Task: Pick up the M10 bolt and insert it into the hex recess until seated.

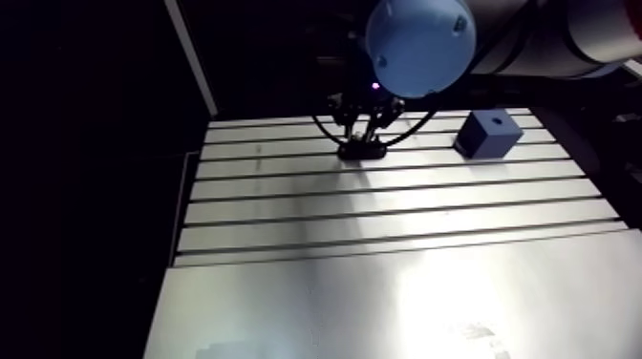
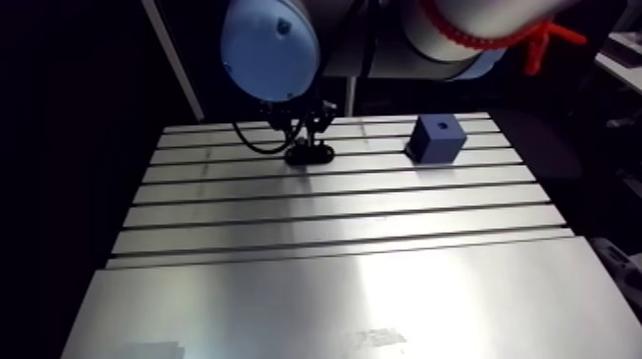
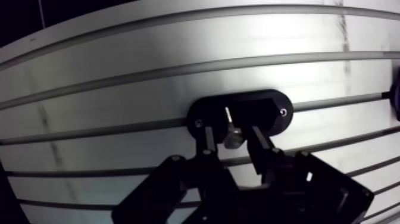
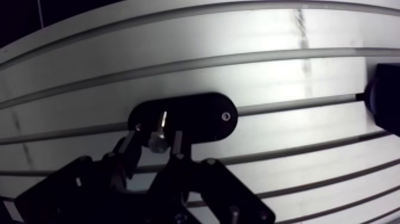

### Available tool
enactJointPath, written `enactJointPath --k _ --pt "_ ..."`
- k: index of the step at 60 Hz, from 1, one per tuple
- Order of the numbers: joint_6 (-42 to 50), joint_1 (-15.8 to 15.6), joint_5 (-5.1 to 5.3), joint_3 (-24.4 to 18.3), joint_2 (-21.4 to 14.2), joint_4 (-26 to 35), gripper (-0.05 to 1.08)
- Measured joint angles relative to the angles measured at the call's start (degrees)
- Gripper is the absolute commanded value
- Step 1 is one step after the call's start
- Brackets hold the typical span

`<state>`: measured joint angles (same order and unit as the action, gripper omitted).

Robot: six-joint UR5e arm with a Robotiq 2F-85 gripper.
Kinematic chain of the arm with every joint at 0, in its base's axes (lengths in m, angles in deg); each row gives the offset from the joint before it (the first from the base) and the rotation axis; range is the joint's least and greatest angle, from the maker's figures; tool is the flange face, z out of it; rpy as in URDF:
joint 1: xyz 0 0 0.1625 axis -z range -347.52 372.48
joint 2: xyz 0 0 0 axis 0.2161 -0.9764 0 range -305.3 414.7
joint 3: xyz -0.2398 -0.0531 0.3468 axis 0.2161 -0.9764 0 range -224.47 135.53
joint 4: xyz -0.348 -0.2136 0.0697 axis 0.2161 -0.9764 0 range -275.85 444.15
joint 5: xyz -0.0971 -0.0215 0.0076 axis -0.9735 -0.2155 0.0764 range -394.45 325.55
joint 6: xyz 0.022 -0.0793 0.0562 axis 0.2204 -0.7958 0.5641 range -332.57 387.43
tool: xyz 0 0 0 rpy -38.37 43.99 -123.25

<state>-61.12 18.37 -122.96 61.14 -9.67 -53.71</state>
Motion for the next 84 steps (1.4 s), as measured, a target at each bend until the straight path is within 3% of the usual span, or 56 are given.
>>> enactJointPath --k 84 --pt "0.00 0.00 0.07 0.07 0.00 -0.01 0.68"
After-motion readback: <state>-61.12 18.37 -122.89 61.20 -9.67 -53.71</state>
